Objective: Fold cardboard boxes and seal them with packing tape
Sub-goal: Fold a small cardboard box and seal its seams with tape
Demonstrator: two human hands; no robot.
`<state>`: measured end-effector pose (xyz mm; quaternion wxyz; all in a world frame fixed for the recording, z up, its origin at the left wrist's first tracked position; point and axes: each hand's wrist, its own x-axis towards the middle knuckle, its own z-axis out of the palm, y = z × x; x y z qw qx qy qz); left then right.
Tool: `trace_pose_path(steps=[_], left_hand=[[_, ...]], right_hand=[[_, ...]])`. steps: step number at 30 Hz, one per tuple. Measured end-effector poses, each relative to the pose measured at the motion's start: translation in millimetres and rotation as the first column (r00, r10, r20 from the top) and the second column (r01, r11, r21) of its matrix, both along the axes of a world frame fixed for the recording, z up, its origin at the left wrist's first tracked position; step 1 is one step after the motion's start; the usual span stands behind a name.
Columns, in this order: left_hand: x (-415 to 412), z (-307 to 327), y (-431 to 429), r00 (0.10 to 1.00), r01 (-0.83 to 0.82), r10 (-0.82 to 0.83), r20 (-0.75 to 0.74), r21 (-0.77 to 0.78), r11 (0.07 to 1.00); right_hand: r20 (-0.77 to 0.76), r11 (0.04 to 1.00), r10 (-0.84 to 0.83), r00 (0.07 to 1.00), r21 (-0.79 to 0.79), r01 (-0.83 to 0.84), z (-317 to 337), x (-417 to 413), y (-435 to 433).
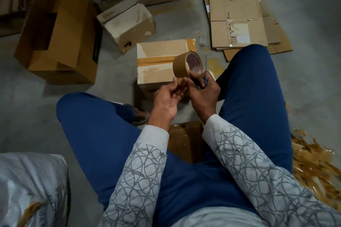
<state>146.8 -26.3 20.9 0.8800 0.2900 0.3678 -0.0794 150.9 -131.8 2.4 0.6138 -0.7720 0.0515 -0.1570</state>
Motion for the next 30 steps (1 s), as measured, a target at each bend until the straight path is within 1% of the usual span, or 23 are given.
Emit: trace_pose_path(steps=[2, 4, 7, 11, 12, 13, 15, 17, 19, 21, 24, 26, 27, 28, 30], left_hand=[[0, 1, 0, 0.999, 0.032, -0.031, 0.017, -0.016, 0.999], [-1, 3, -2, 0.997, 0.073, -0.073, 0.040, 0.009, 0.997], [-2, 1, -3, 0.993, 0.085, -0.094, 0.066, 0.115, 0.990], [-1, -4, -1, 0.990, 0.080, -0.098, 0.100, 0.172, 0.982], [-1, -5, -2, 0.988, 0.088, -0.112, 0.104, 0.217, 0.972], [-1, -6, -3, 0.986, 0.102, -0.137, 0.097, 0.298, 0.949], [0, -10, -5, 0.981, 0.121, -0.178, 0.072, 0.486, 0.865], [2, -14, -5, 0.980, 0.101, -0.183, 0.076, 0.603, 0.791], [3, -15, -2, 0.973, 0.064, -0.202, 0.114, 0.705, 0.706], [4, -10, 1, 0.949, 0.018, -0.261, 0.176, 0.797, 0.604], [4, -6, 5, 0.907, -0.038, -0.341, 0.248, 0.853, 0.520], [3, -8, 6, 0.894, -0.035, -0.381, 0.237, 0.883, 0.469], [3, -9, 6, 0.890, -0.021, -0.398, 0.224, 0.891, 0.454], [1, -9, 6, 0.883, -0.004, -0.416, 0.215, 0.891, 0.453], [0, -8, 5, 0.863, 0.023, -0.455, 0.218, 0.884, 0.467]], right_hand=[[-0.012, 1.000, -0.020, 1.000, -0.013, 0.020, -2, 0, -1], [-0.021, 0.998, -0.042, 0.999, -0.037, 0.041, -4, 1, -3], [-0.037, 0.998, -0.035, 0.999, -0.044, 0.033, -7, 1, -4], [-0.039, 0.995, -0.022, 0.999, -0.098, 0.018, -8, 1, -3], [-0.048, 0.995, -0.016, 0.999, -0.101, 0.011, -8, 1, -3], [-0.060, 0.995, -0.010, 0.998, -0.096, 0.004, -10, 1, -2], [-0.089, 0.997, 0.016, 0.996, -0.073, -0.023, -9, 2, -2], [-0.142, 0.997, 0.064, 0.988, -0.033, -0.070, -5, 2, -3], [-0.209, 0.989, 0.135, 0.969, 0.087, -0.119, -2, 2, -5], [-0.236, 0.964, 0.200, 0.951, 0.223, -0.147, 2, 5, -8], [-0.232, 0.921, 0.293, 0.928, 0.330, -0.208, 8, 8, -10], [-0.239, 0.896, 0.313, 0.919, 0.396, -0.202, 16, 9, -10], [-0.244, 0.893, 0.303, 0.921, 0.410, -0.185, 18, 11, -11], [-0.240, 0.905, 0.276, 0.931, 0.391, -0.168, 17, 14, -13], [-0.229, 0.929, 0.186, 0.955, 0.358, -0.095, 13, 17, -16]])
